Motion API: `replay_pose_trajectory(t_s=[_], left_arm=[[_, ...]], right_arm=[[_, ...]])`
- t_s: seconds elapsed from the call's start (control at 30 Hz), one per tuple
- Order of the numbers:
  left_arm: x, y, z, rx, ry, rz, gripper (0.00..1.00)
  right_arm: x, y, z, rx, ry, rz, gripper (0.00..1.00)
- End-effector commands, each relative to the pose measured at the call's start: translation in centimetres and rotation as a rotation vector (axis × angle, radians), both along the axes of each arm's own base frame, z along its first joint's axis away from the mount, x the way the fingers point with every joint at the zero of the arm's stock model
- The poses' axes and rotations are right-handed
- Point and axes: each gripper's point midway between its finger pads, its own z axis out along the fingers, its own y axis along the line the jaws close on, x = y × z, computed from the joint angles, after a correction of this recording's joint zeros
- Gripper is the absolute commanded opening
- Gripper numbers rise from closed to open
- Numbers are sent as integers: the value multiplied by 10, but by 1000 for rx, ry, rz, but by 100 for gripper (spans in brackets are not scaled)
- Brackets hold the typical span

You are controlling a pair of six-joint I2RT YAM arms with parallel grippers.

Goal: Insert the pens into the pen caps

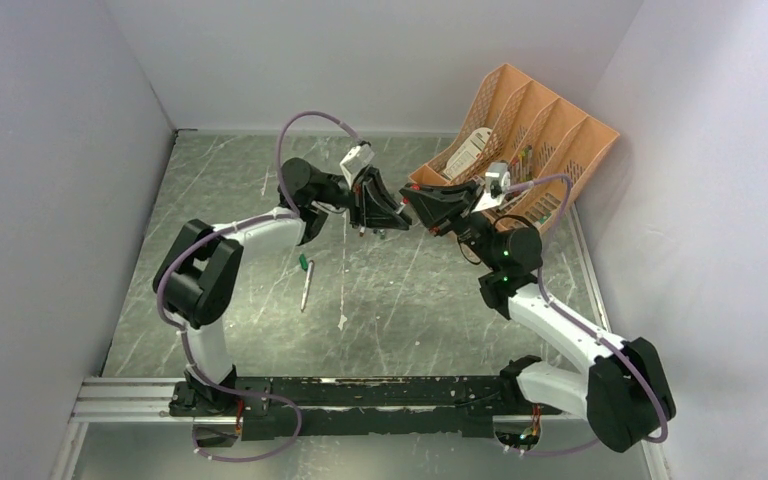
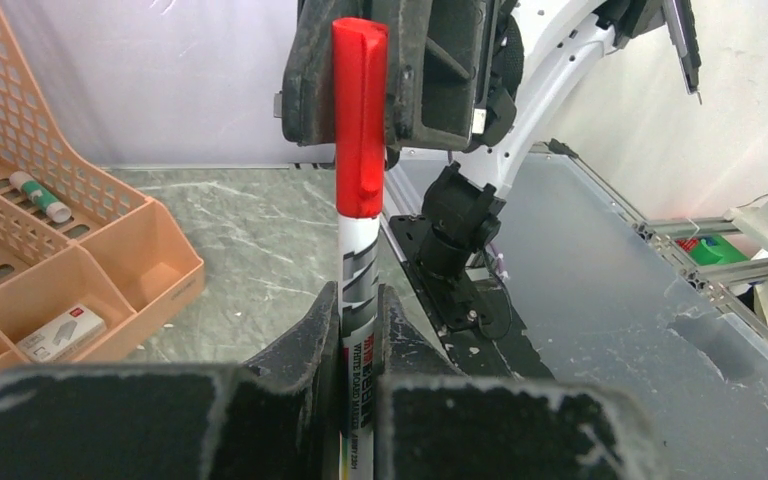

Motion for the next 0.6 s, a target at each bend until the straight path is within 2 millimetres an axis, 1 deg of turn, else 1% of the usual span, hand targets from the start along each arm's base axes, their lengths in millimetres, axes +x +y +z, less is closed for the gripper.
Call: replay_pose_trajectory(t_s=[0.0,0.03,0.1,0.17,0.23,0.27,0.33,0.37,0.43,0.5,0.57], left_arm=[[-6,1,89,-267,-127,183,7],[-7,2,83,-256,-119,187,7],[-8,3,69,-225,-93,199,7],[-6,4,50,-184,-55,228,7],[-1,6,25,-146,-18,272,7],[2,8,12,-125,5,292,7],[4,13,-5,-109,45,321,7],[5,16,-11,-108,62,333,7],[11,21,-22,-98,92,362,7],[28,22,-38,-49,129,438,7],[56,23,-64,46,138,578,7]], right_arm=[[-46,37,-121,-269,408,270,10],[-44,35,-112,-251,391,255,14],[-40,34,-92,-220,355,235,15],[-38,32,-76,-194,329,217,17],[-36,28,-65,-171,306,191,28],[-34,26,-62,-164,302,175,34],[-32,21,-61,-159,303,139,44],[-31,18,-63,-159,308,121,47],[-30,12,-66,-149,317,88,50],[-31,4,-71,-139,327,58,51],[-29,-8,-73,-139,335,-10,51]])
